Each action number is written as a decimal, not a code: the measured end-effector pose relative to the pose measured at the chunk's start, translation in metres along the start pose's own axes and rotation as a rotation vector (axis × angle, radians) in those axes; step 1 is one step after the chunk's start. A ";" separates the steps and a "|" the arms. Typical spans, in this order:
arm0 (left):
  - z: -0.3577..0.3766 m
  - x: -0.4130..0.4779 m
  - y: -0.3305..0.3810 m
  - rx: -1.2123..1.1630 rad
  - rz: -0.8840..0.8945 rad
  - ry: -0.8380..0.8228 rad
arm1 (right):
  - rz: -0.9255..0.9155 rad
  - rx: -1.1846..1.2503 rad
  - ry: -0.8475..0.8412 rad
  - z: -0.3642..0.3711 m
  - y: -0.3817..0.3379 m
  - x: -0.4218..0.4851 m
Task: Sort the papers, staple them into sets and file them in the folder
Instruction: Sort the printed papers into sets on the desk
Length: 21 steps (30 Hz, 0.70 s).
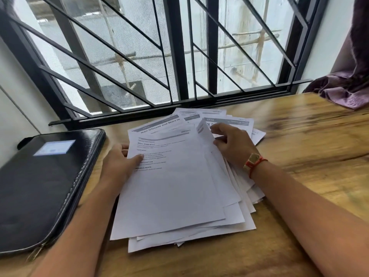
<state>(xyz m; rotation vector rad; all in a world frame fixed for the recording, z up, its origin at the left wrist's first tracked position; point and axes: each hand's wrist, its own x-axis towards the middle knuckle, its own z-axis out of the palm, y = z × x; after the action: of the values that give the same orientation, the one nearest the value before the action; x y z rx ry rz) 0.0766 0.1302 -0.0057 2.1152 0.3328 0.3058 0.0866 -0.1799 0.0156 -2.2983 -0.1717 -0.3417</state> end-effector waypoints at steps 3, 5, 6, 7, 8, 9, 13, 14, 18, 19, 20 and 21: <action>0.000 0.000 0.000 0.003 0.004 0.006 | 0.071 0.079 0.025 0.001 0.003 0.001; 0.000 0.000 0.000 0.006 0.008 0.004 | 0.095 0.107 0.023 0.003 0.004 0.000; 0.000 0.000 0.000 0.008 0.009 0.002 | 0.092 0.116 0.012 0.005 0.004 0.000; 0.000 0.001 -0.001 0.007 0.005 0.000 | 0.084 0.112 -0.002 0.006 0.004 0.000; 0.000 0.001 -0.002 0.004 -0.004 -0.001 | 0.073 0.091 -0.013 0.007 0.004 0.000; -0.001 0.002 -0.003 -0.005 -0.016 -0.001 | 0.064 0.056 -0.015 0.007 0.004 0.000; -0.001 0.005 -0.005 -0.040 -0.035 0.006 | 0.097 -0.145 0.012 0.003 0.007 0.003; 0.000 0.005 -0.005 -0.046 -0.034 0.009 | 0.117 -0.205 -0.004 0.002 0.008 0.004; 0.003 0.003 -0.004 -0.028 -0.020 0.036 | 0.128 -0.230 -0.071 0.002 0.009 0.005; 0.004 0.003 -0.004 -0.024 -0.018 0.039 | 0.130 -0.193 -0.078 0.002 0.009 0.005; 0.004 0.002 -0.004 -0.014 -0.011 0.040 | 0.135 -0.157 -0.081 0.001 0.010 0.005; 0.005 0.001 -0.003 0.000 -0.002 0.041 | 0.144 -0.125 -0.081 0.001 0.010 0.005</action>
<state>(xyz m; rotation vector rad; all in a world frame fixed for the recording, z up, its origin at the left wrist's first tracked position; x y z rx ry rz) 0.0785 0.1278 -0.0104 2.1107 0.3587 0.3481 0.0942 -0.1862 0.0098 -2.4340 -0.0254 -0.1907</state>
